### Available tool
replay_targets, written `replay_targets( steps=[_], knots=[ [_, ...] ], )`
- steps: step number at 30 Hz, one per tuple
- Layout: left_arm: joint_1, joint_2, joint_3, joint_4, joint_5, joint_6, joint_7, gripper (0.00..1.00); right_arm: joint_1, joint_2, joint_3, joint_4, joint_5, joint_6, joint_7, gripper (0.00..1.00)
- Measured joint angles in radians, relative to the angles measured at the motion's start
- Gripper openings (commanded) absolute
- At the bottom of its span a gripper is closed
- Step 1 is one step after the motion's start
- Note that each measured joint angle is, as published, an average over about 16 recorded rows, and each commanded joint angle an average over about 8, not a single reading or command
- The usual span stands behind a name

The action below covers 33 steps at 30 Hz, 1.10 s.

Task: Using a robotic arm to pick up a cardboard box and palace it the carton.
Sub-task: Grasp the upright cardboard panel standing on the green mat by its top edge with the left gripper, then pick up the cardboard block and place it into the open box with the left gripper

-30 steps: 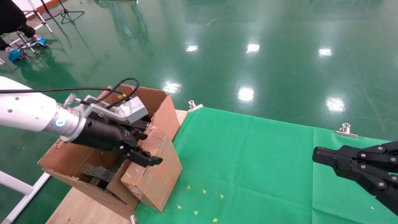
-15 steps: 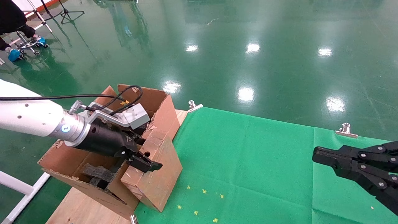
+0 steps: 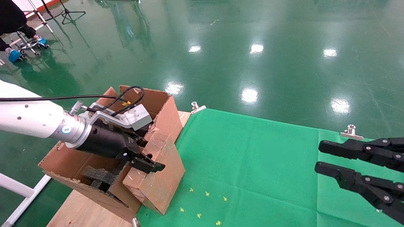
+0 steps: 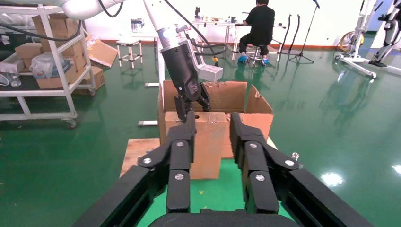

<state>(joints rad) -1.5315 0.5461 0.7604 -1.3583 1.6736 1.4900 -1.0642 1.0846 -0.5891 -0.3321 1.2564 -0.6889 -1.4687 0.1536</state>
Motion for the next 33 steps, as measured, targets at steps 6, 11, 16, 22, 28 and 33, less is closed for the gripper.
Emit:
replay_targets(
  steps=[6,11,16,22,28,33],
  knots=[
    [0.0,0.0,-0.001,0.0,0.0,0.0,0.0,0.0,0.0,0.0,0.0,0.0,0.0,0.0,0.0,1.0],
    [-0.002,0.001,-0.002,0.006,-0.001,0.0,0.003,0.0,0.0,0.0,0.0,0.0,0.0,0.0,0.0,1.0],
    [-0.01,0.003,-0.004,0.016,-0.005,0.004,0.011,0.0,0.0,0.0,0.0,0.0,0.0,0.0,0.0,1.0],
    [-0.043,0.0,-0.025,0.035,-0.037,0.009,0.038,0.0,0.0,0.0,0.0,0.0,0.0,0.0,0.0,1.0],
    [-0.131,-0.012,-0.073,0.06,-0.077,0.016,0.1,0.0,0.0,0.0,0.0,0.0,0.0,0.0,0.0,1.0],
    [-0.238,-0.035,-0.113,0.084,-0.074,0.03,0.17,0.0,0.0,0.0,0.0,0.0,0.0,0.0,0.0,1.0]
  ],
)
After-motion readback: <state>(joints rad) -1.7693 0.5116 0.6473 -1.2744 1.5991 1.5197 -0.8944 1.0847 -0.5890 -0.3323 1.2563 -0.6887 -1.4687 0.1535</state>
